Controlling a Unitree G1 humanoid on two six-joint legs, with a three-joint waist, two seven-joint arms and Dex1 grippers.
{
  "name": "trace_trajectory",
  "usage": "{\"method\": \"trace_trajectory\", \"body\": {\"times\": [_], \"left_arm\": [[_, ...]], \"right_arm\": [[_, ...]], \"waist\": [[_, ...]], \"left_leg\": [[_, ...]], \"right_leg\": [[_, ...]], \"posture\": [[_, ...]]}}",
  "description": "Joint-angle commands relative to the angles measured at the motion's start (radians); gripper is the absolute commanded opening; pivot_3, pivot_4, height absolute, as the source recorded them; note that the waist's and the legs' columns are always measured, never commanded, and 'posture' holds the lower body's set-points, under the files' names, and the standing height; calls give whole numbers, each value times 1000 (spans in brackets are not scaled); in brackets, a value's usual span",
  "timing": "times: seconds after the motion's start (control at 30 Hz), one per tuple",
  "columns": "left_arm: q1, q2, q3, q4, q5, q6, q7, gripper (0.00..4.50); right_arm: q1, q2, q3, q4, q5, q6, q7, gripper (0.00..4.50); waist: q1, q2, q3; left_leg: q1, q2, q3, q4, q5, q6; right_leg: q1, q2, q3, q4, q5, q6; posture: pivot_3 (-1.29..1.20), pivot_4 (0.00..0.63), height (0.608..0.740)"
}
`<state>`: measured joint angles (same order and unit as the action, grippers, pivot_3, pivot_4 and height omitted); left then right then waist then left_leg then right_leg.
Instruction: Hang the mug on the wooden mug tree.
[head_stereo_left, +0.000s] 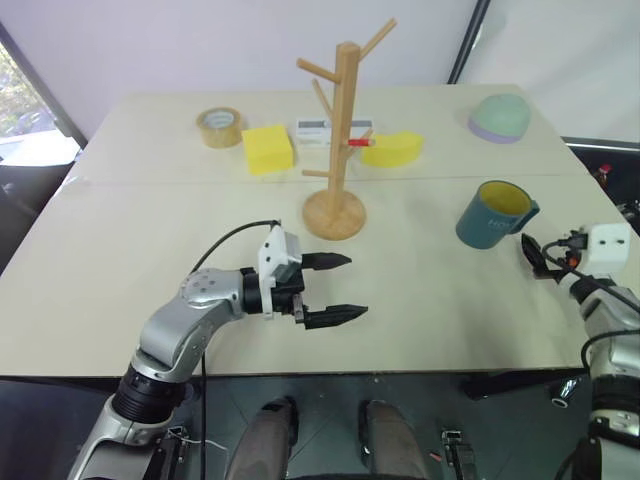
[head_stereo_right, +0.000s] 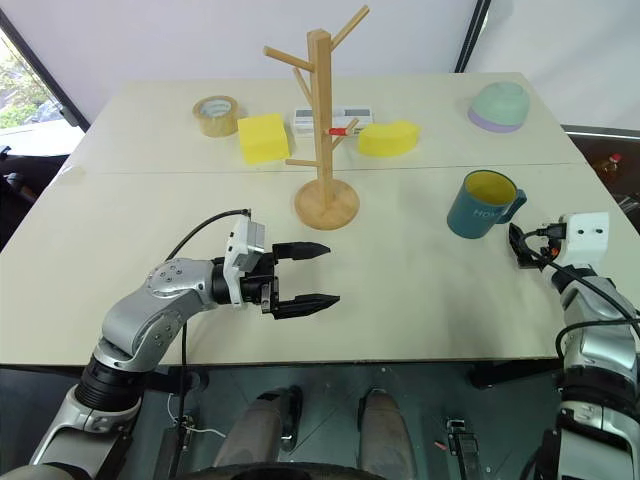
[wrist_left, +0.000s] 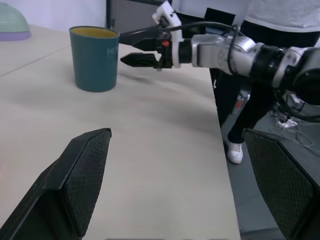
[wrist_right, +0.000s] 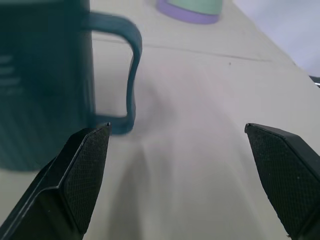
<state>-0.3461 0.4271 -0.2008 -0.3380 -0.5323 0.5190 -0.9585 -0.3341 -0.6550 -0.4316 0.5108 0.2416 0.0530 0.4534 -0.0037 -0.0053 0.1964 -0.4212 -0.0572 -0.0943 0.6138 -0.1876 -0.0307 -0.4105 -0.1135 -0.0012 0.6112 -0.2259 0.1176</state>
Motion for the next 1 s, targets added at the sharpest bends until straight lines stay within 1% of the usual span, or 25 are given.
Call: {"method": "trace_trajectory", "body": {"times": [0.03,0.27,0.47,0.57,0.63,0.67,0.7,0.77,0.8,0.93,1.0], "left_arm": [[1,8,6,-44,-12,-7,-1,4500],[3,12,11,-47,-15,-5,5,4500],[8,16,13,-53,-17,-1,9,4500],[7,19,17,-51,-17,-1,11,4500],[8,23,23,-46,-15,-4,12,4500],[9,25,25,-45,-15,-6,12,4500],[11,28,27,-44,-15,-7,12,4500],[12,31,29,-40,-14,-10,12,4500],[12,33,31,-37,-12,-12,11,4500],[13,37,37,-26,-5,-19,9,4500],[14,43,50,-12,2,-27,11,4500]], "right_arm": [[-64,-34,14,77,-12,-52,26,4451],[-174,-45,56,222,-34,-102,49,4451],[-232,-44,78,306,-29,-139,93,4451],[-250,-41,82,323,-19,-142,121,3660],[-255,-37,82,321,-8,-144,145,2723],[-253,-33,80,311,0,-143,159,2146],[-251,-30,78,304,7,-142,169,1676],[-249,-27,77,295,13,-140,182,474],[-245,-25,75,288,16,-141,187,73],[-226,-21,74,244,30,-139,193,25],[-193,-20,79,151,39,-121,194,25]], "waist": [[-6,0,0],[-11,0,0],[-11,0,0],[-12,0,0],[-11,0,0],[-11,0,0],[-11,0,0],[-11,0,0],[-11,0,0],[-11,0,0],[-10,0,0]], "left_leg": [[0,0,0,0,0,0],[1,0,0,0,0,0],[1,0,0,0,0,0],[2,0,1,0,0,0],[2,0,1,0,0,0],[2,0,1,0,0,0],[2,0,1,0,0,0],[2,0,1,0,0,0],[2,0,1,0,0,0],[3,0,1,0,0,0],[2,0,1,0,0,0]], "right_leg": [[0,0,0,0,0,0],[1,0,0,0,0,0],[1,0,0,1,0,0],[1,0,1,1,0,0],[1,0,1,1,0,0],[1,0,1,1,0,0],[1,0,1,1,0,0],[1,0,1,1,0,0],[1,0,1,1,0,0],[2,0,1,1,0,0],[2,0,1,1,0,0]], "posture": [[0,150,740],[0,150,740],[0,150,740],[0,150,740],[0,150,740],[0,150,740],[0,150,740],[0,150,740],[0,150,740],[0,150,740],[0,150,740]]}}
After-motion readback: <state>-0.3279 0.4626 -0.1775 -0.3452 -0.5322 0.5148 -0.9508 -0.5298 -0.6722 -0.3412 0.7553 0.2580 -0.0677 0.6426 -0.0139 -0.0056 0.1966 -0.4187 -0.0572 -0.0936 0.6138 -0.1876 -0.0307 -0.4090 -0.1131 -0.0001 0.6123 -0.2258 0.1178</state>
